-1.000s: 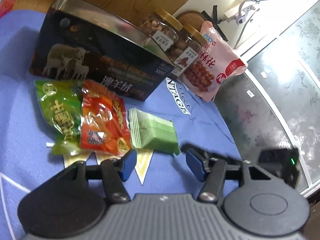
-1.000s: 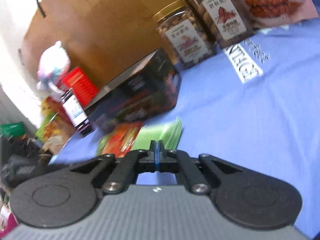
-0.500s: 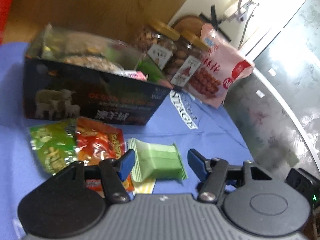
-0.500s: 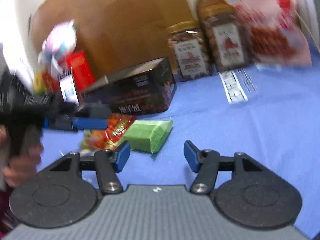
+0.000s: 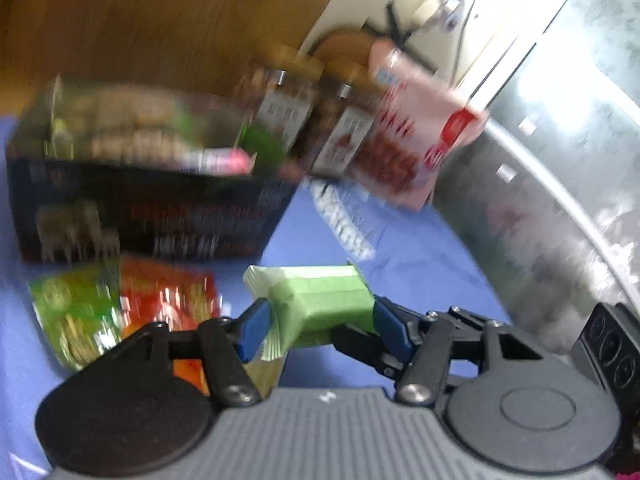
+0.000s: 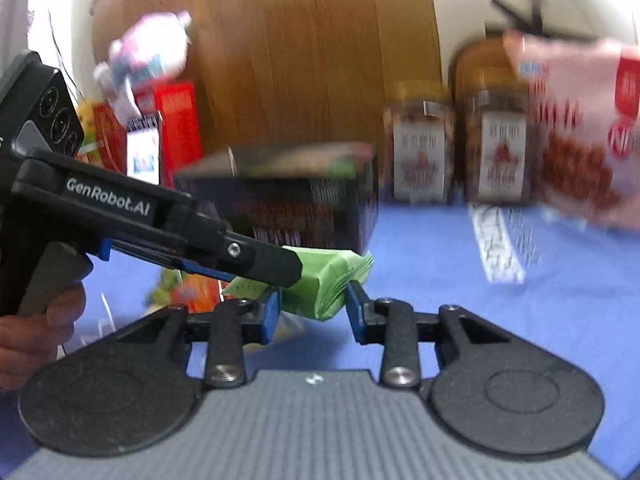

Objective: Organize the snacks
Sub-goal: 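Lift the green wafer packet into the tin and open the right gripper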

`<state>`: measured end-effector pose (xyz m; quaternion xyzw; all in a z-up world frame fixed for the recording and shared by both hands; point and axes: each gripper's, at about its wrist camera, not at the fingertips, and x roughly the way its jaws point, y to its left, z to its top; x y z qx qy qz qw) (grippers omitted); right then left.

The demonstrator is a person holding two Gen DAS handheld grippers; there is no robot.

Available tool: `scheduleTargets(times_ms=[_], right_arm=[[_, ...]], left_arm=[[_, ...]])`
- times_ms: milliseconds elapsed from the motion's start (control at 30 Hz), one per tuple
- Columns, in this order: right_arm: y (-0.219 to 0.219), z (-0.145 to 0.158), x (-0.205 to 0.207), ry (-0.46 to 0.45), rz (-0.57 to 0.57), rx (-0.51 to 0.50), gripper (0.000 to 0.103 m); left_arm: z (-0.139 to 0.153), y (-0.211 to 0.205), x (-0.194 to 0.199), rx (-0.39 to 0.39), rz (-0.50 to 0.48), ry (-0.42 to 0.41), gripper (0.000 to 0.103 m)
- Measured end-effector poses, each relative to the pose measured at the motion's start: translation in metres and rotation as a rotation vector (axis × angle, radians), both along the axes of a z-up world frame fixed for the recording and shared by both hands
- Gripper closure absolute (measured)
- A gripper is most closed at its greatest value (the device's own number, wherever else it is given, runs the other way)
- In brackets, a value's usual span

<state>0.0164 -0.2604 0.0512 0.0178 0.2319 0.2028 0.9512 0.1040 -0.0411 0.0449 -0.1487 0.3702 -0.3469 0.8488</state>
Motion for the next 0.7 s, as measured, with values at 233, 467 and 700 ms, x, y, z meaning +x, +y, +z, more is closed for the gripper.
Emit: scheduleTargets(times_ms=[233, 467, 700], right_arm=[[0.030, 0.023, 0.048, -0.143, 0.043, 0.026, 0.065], [0.057, 0.016, 0.086, -0.136, 0.037, 0.059, 0.059], [0.013, -0.003, 0.053, 0.098, 0.098, 0.290, 0.059]], left_arm=[[0.039, 0.034, 0.024, -0.039, 0.128, -0.099, 0.046], [0.037, 0.076, 0.053, -0.017, 0.319, -0.113, 0.047], [0.022, 0.116, 0.012, -0.091, 0.312, -0.076, 0.047]])
